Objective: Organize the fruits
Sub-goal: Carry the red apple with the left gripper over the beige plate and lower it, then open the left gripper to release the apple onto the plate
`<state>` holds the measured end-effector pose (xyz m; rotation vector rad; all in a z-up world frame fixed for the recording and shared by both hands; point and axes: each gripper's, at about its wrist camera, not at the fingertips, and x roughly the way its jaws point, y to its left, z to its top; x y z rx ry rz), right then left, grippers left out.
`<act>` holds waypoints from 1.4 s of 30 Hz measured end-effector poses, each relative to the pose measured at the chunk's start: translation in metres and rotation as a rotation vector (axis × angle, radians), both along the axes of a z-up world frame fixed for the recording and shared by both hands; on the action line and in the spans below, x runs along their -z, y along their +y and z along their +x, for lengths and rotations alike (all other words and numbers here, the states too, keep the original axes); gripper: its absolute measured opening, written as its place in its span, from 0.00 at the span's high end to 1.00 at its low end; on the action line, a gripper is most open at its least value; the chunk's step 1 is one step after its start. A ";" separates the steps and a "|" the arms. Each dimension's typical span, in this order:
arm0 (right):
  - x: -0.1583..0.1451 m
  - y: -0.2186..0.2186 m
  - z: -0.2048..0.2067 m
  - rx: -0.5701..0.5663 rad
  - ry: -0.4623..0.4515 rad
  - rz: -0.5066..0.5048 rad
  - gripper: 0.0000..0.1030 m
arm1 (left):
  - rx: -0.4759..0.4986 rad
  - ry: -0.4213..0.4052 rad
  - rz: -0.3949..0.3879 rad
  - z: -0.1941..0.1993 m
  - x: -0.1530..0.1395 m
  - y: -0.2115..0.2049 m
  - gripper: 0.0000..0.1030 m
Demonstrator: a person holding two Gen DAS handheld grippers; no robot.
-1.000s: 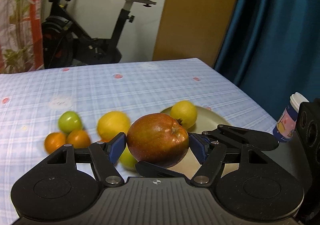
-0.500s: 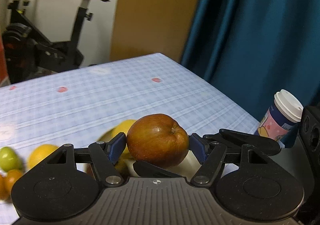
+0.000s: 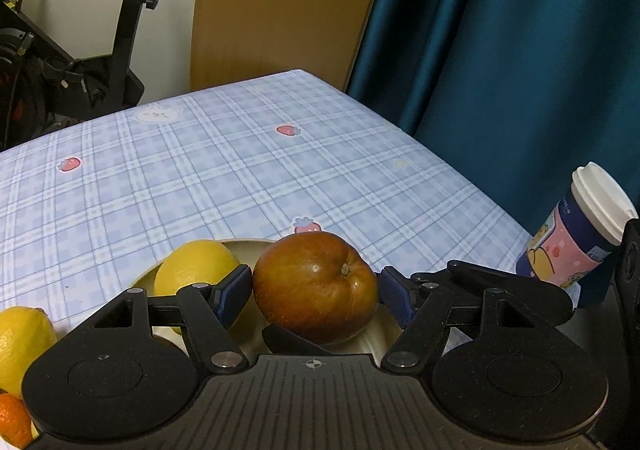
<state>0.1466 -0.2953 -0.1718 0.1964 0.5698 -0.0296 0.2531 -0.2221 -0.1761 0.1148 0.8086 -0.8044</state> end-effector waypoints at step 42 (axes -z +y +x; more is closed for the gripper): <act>-0.011 0.020 -0.031 -0.009 -0.226 -0.045 0.33 | -0.153 -0.100 -0.068 -0.022 -0.058 0.119 0.30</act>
